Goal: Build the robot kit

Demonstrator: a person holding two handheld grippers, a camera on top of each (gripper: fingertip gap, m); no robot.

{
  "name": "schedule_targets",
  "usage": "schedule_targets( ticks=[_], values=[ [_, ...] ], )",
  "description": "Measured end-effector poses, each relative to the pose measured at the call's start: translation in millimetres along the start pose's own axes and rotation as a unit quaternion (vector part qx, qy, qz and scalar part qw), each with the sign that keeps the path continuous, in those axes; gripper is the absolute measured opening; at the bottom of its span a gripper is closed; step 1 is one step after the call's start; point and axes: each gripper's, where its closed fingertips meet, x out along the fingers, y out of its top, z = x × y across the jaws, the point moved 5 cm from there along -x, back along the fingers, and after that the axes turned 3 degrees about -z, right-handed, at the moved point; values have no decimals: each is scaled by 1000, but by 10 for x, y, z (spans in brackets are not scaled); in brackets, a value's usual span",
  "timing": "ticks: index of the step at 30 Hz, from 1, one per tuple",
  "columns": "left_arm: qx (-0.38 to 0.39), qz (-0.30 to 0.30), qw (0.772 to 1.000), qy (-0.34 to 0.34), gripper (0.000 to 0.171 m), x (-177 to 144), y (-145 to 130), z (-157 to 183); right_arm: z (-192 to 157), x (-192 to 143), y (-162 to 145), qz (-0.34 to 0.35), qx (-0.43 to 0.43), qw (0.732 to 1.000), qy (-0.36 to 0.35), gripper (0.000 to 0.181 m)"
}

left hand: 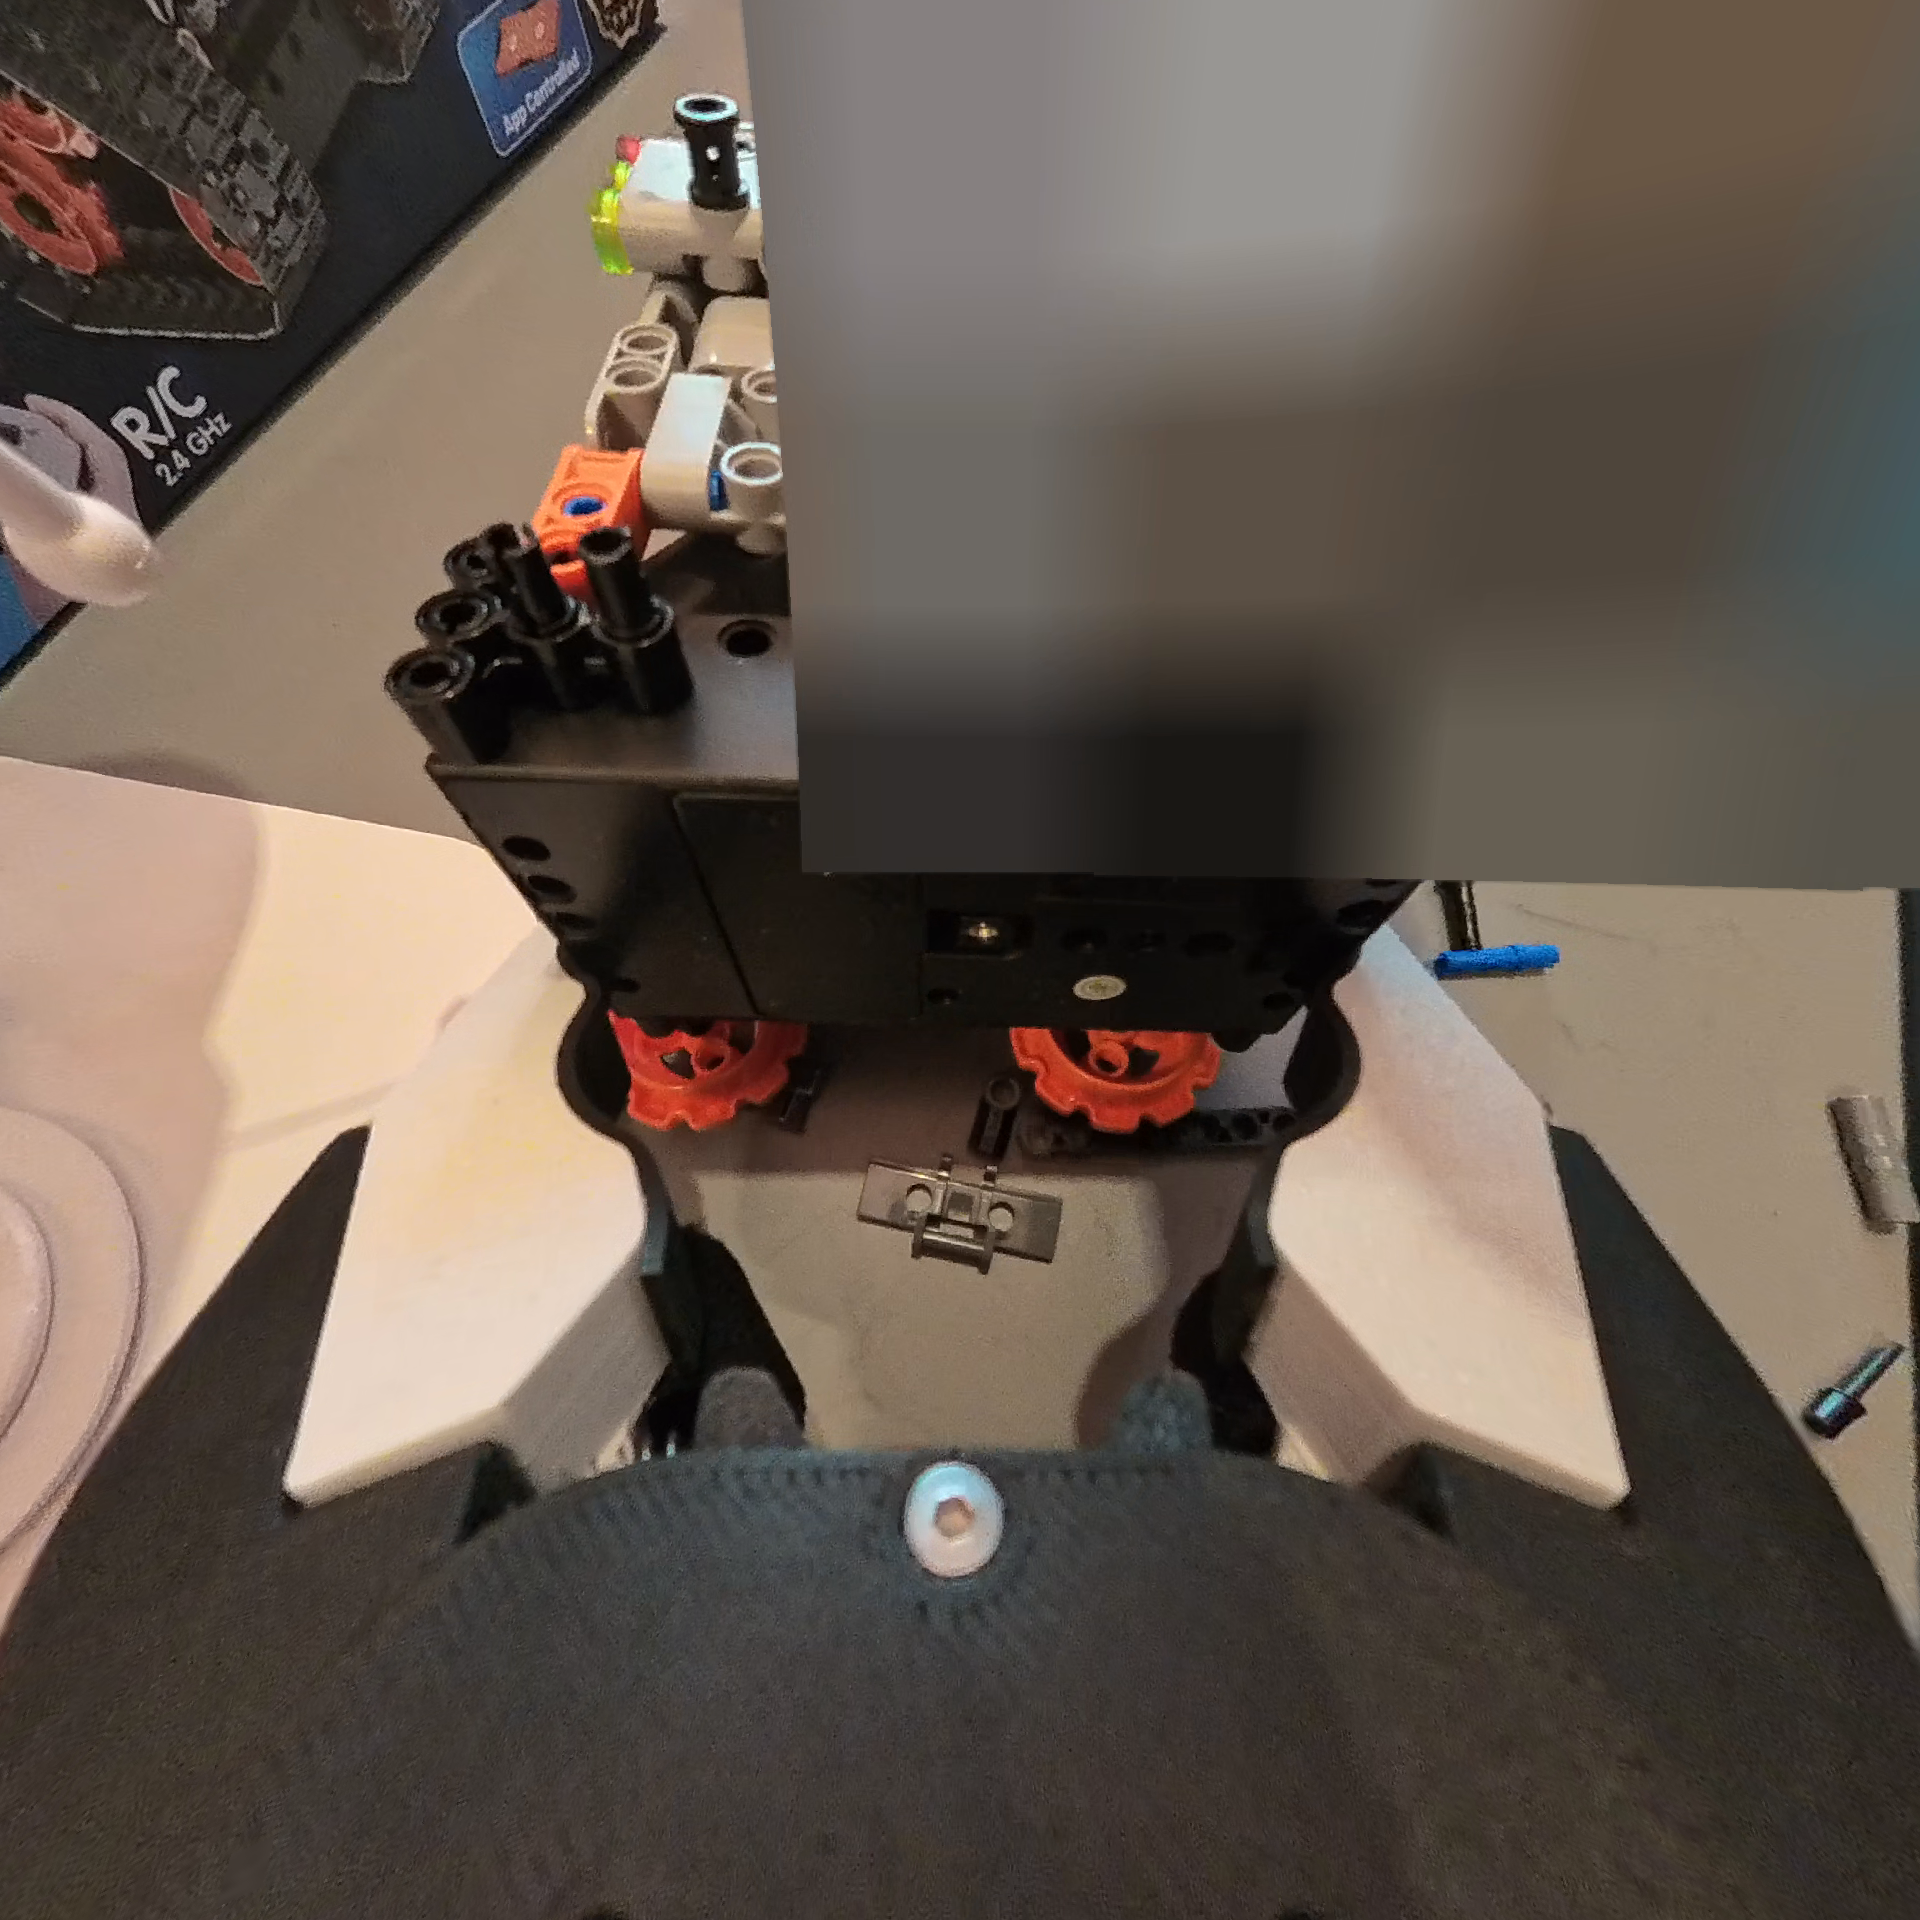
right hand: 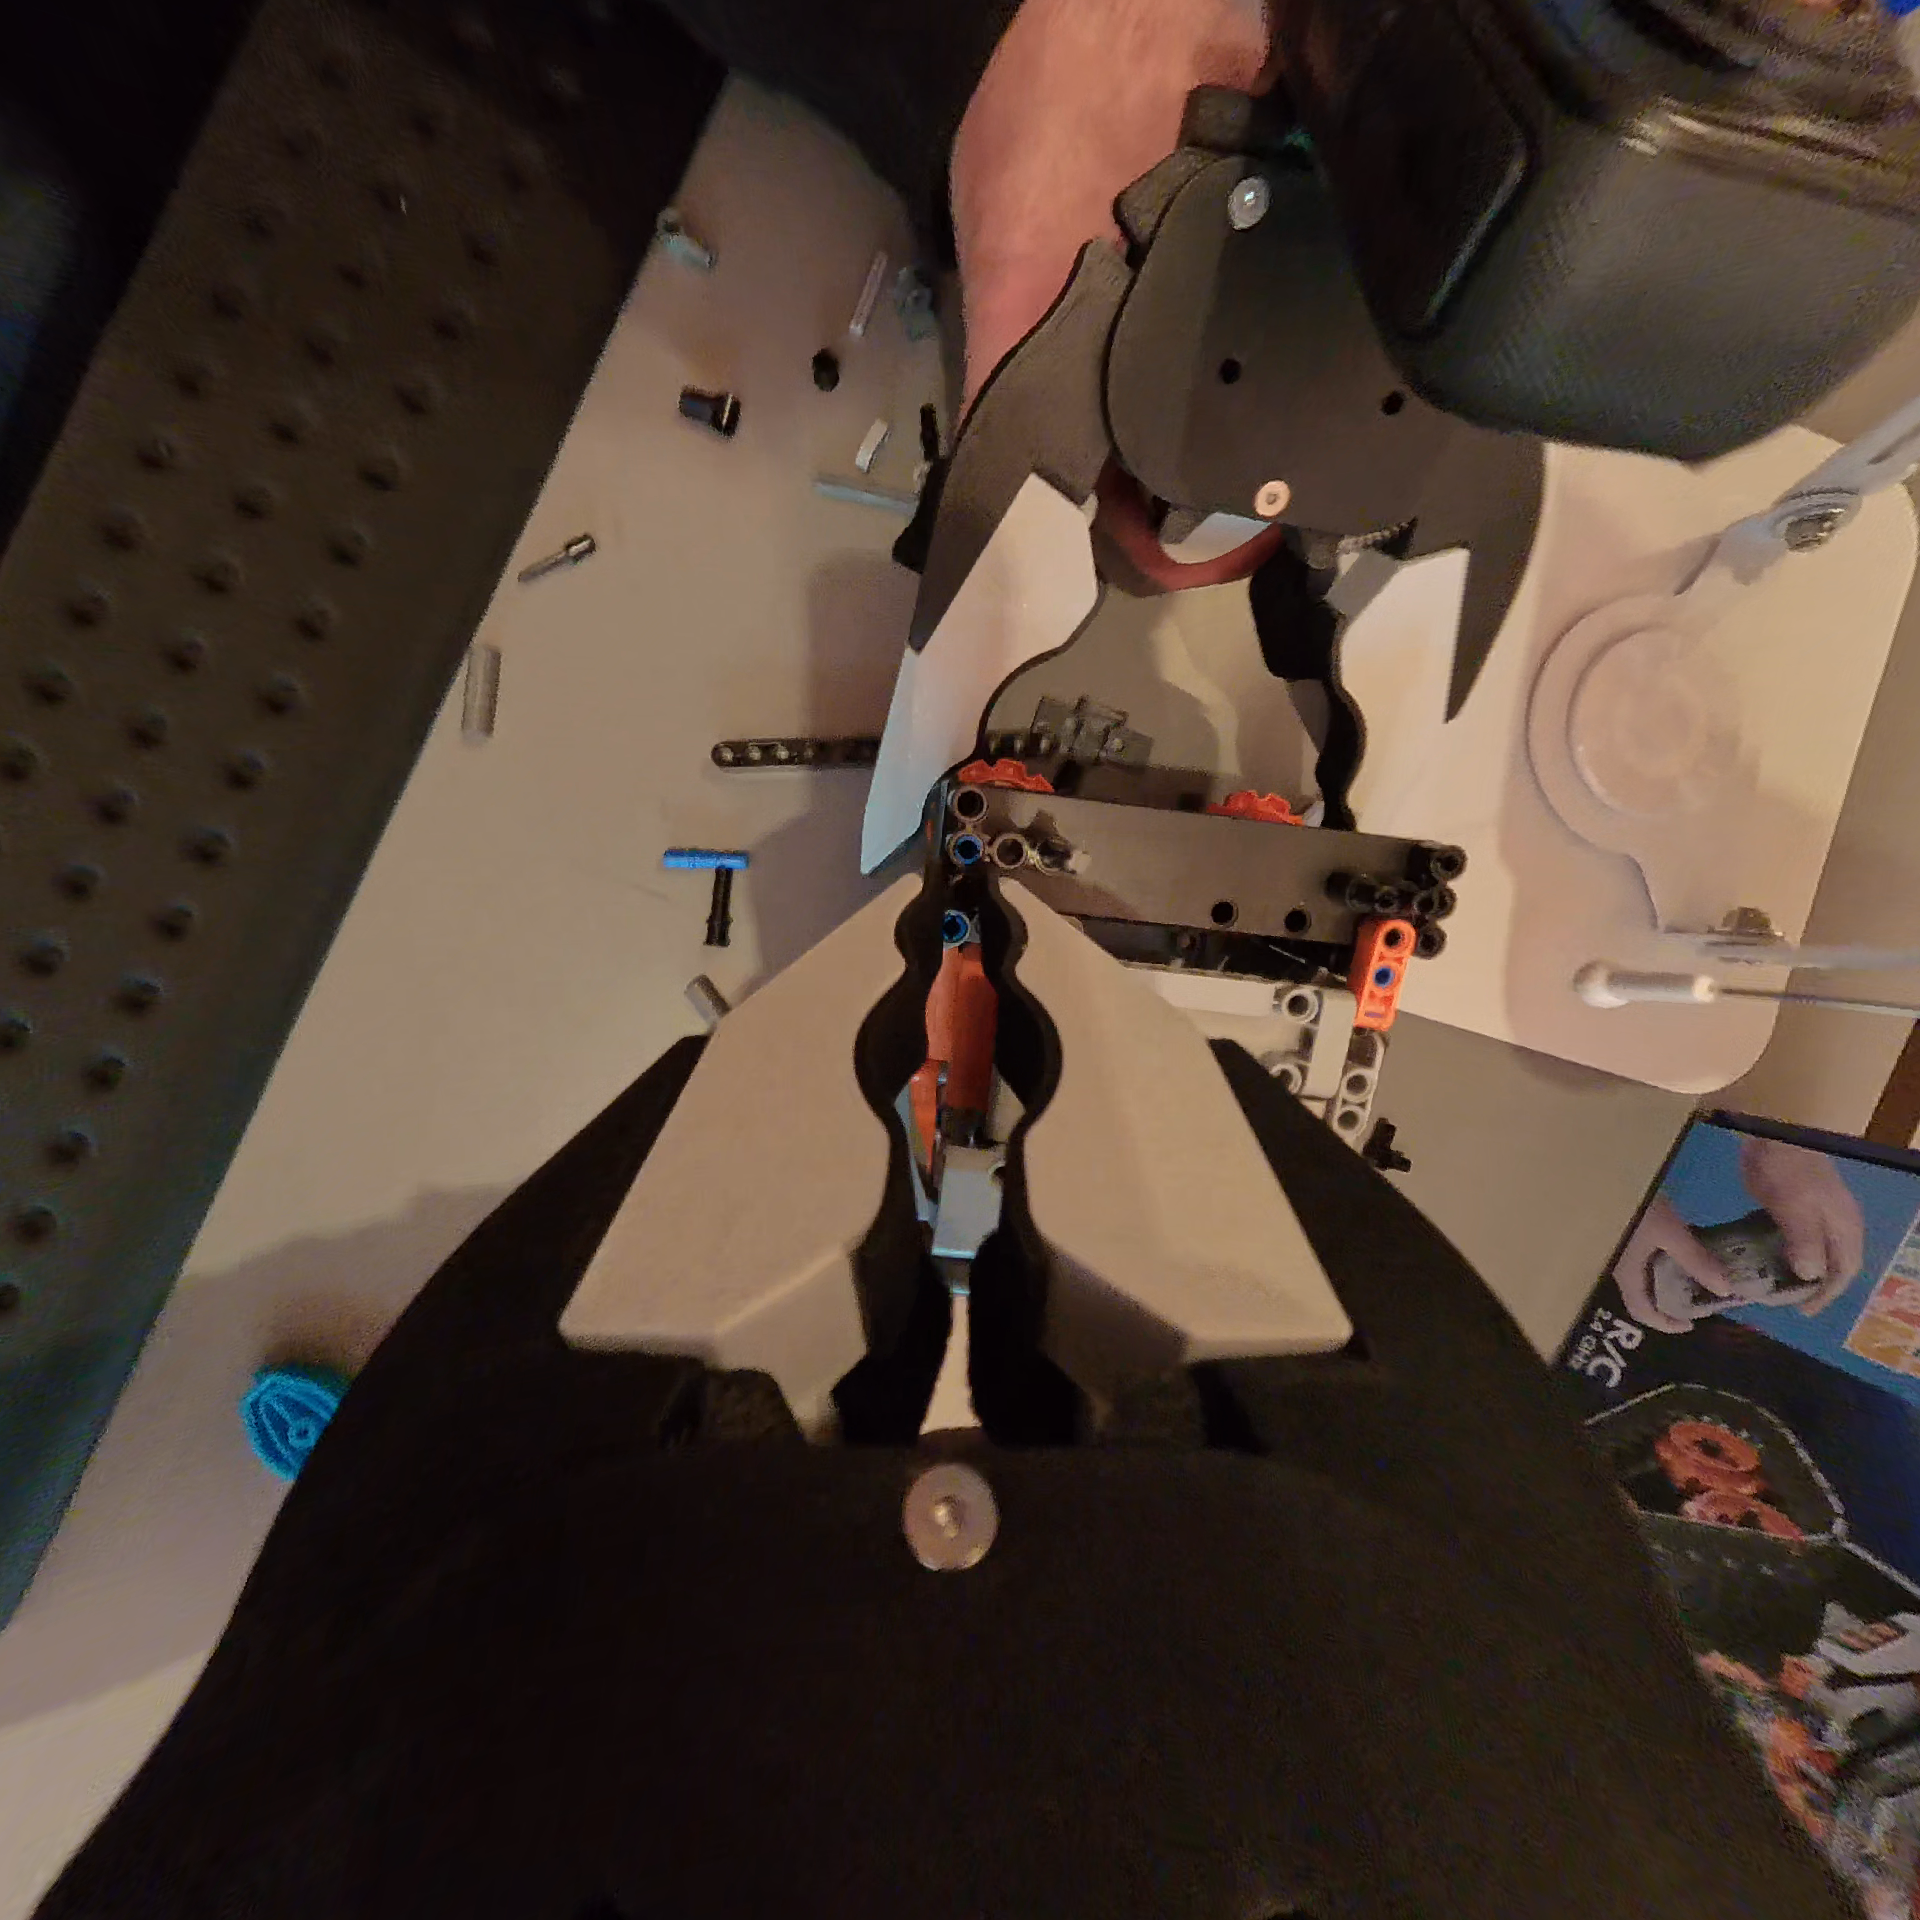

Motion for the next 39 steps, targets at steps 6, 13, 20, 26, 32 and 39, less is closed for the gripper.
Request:
schedule_targets(
  ticks=[6,13,20,26,32,39],
  values=[
    [10,-5,1000,5,130,23,5,18,-33,13,20,-47,-34,998,-4,4],
    [15,-5,1000,-4,129,32,12,16,-40,21,43,-77,-72,994,-7,4],
    [23,9,1000,-16,130,36,11,-17,44,21,21,-30,8,998,56,4],
    [10,17,999,-33,131,-9,39,-33,89,-8,22,0,60,997,54,4],
    [10,47,999,-27,131,-69,127,2,40,41,31,8,96,994,50,4],
    [15,52,998,-27,130,-68,117,-2,0,22,44,-19,85,996,14,8]
  ],
)
